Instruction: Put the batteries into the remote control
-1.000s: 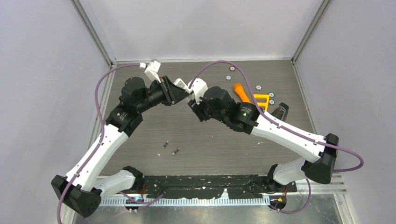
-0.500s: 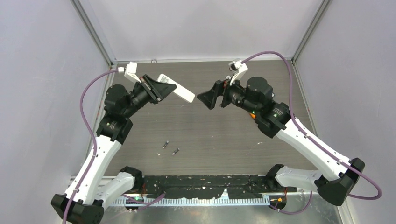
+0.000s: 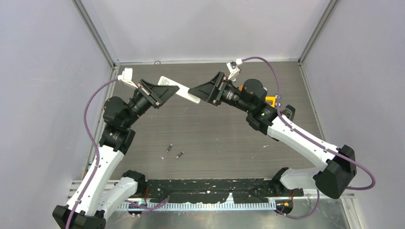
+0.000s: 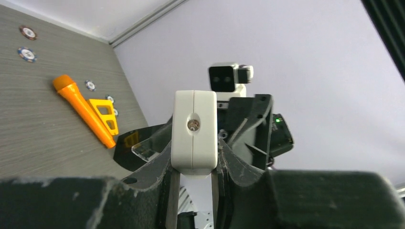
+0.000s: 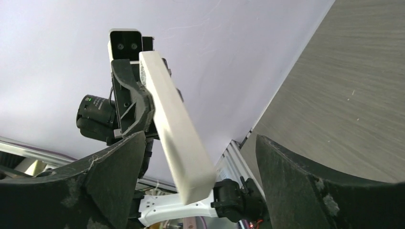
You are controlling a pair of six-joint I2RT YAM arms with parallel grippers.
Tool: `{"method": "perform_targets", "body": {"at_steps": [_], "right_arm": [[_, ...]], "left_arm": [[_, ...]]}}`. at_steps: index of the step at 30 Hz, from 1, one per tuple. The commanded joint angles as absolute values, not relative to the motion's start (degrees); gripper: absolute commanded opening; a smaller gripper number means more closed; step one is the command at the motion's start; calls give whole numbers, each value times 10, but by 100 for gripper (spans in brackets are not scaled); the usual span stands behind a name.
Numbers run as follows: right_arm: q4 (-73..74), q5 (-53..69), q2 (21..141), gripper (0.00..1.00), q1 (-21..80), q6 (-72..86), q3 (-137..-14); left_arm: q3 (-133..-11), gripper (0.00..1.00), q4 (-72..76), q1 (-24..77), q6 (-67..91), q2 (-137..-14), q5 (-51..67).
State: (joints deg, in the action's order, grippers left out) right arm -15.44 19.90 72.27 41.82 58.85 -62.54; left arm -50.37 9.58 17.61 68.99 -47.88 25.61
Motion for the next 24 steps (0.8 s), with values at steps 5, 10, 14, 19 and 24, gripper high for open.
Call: {"method": "perform_targets", "body": {"at_steps": [5,10,14,19,24], "right_arm": [[-235,229,743,85,419,655,-645],[-244,236,755,82,421,658,-653],[-243,240,762,81,427,651,-659],[-238,240,771,76,428,651,-665],[-234,240,777,67,428,653,-664]], "left_arm": [[-471,0,174,173,747,-439,237],[-453,0,194,173,765,-431,223],[-447,0,203,173,774,-433,219],[-439,0,219,173,774,-431,216],[-430,0,228,173,768,-422,204]]}}
